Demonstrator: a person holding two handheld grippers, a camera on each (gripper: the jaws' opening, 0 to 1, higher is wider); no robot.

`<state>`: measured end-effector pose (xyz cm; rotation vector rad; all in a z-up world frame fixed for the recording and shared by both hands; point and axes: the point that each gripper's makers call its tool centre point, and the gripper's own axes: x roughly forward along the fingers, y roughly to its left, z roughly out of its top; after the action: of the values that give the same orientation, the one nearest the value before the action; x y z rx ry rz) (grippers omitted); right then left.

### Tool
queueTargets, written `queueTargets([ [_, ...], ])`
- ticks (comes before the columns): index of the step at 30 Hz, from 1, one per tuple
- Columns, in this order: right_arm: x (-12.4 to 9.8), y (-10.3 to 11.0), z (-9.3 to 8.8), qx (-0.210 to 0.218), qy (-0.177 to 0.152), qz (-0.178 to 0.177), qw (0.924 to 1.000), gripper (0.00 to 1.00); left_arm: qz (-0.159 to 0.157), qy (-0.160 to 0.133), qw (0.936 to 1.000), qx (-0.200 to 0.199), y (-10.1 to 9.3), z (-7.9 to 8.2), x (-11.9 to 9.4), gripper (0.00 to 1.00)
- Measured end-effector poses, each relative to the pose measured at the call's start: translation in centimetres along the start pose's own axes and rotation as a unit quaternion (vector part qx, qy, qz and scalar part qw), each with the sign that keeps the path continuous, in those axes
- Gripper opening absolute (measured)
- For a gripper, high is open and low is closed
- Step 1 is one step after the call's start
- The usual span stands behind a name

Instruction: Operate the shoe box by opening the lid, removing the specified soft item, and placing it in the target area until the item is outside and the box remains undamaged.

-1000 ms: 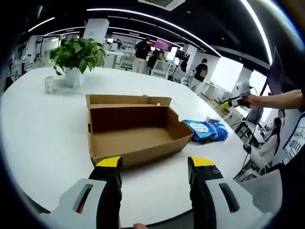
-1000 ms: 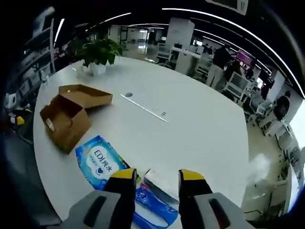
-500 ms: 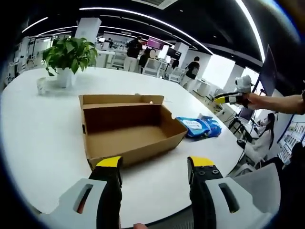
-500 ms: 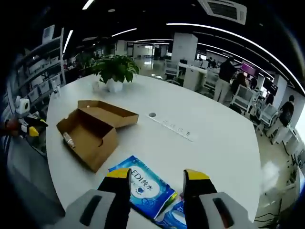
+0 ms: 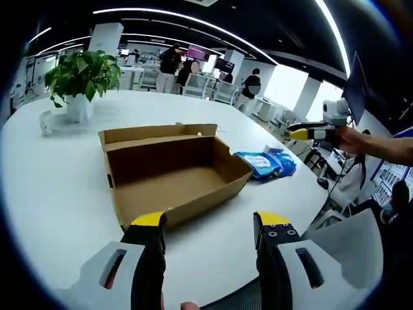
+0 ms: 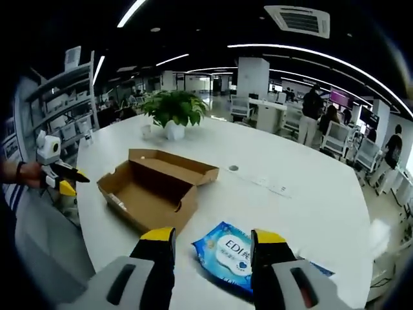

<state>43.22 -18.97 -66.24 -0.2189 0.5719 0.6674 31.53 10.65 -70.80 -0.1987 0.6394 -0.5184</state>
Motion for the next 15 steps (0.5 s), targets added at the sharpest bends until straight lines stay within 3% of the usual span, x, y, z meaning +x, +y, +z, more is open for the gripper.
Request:
queueTargets([
  [15,0.8,8.1,-3.6,-0.005,0.004,0.020,0.9998,0.46,-0.012,0.026,0.9975,0.065,2.5,3.6,1.5,0.56],
])
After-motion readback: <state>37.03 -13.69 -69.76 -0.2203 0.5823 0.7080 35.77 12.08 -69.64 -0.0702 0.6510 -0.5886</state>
